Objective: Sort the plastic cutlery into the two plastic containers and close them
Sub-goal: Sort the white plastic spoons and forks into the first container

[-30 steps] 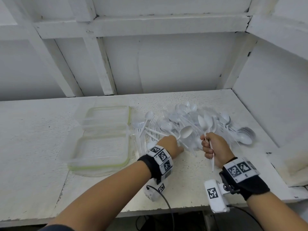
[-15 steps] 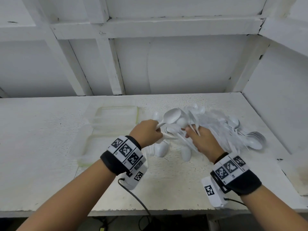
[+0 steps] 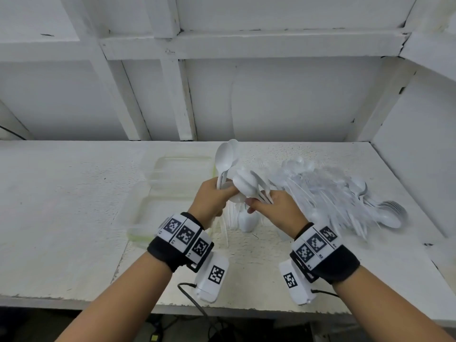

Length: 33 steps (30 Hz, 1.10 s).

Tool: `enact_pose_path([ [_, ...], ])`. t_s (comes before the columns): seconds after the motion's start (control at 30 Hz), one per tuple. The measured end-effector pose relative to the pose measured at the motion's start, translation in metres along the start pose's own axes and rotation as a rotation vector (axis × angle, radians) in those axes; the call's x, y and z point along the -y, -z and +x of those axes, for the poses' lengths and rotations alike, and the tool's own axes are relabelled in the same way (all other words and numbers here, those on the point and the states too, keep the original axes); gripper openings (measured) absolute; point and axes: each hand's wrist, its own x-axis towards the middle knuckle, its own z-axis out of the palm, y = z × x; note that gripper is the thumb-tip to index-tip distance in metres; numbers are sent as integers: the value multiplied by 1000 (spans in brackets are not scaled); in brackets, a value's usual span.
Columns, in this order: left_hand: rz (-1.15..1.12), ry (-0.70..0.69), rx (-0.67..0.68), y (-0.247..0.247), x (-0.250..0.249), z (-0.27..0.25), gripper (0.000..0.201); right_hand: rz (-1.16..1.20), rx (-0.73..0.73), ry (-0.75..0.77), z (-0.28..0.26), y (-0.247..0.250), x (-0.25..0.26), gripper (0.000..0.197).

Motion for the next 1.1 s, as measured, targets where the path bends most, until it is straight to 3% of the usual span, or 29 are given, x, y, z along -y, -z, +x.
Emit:
enact_pose_path([
  [0.1, -82, 27, 18, -8, 1, -1, 24, 59, 49, -44, -6, -2, 0, 19],
  [0.23, -192, 118, -28, -15, 3, 2, 40, 258, -60, -84, -8, 3, -1, 17],
  [0.4, -209, 65, 5, -24, 9, 0, 27, 451, -112, -93, -5, 4, 12, 14],
  [0.7, -271, 15, 4, -38, 15, -4, 17, 458, -131, -92, 0, -9, 18, 15],
  [0.93, -336, 33, -12, -37, 16, -6, 23, 389, -144, -35, -1, -16, 8, 6],
  [1.1, -373, 53, 17, -34, 17, -7, 21, 486, -130, -27, -4, -17, 9, 17],
])
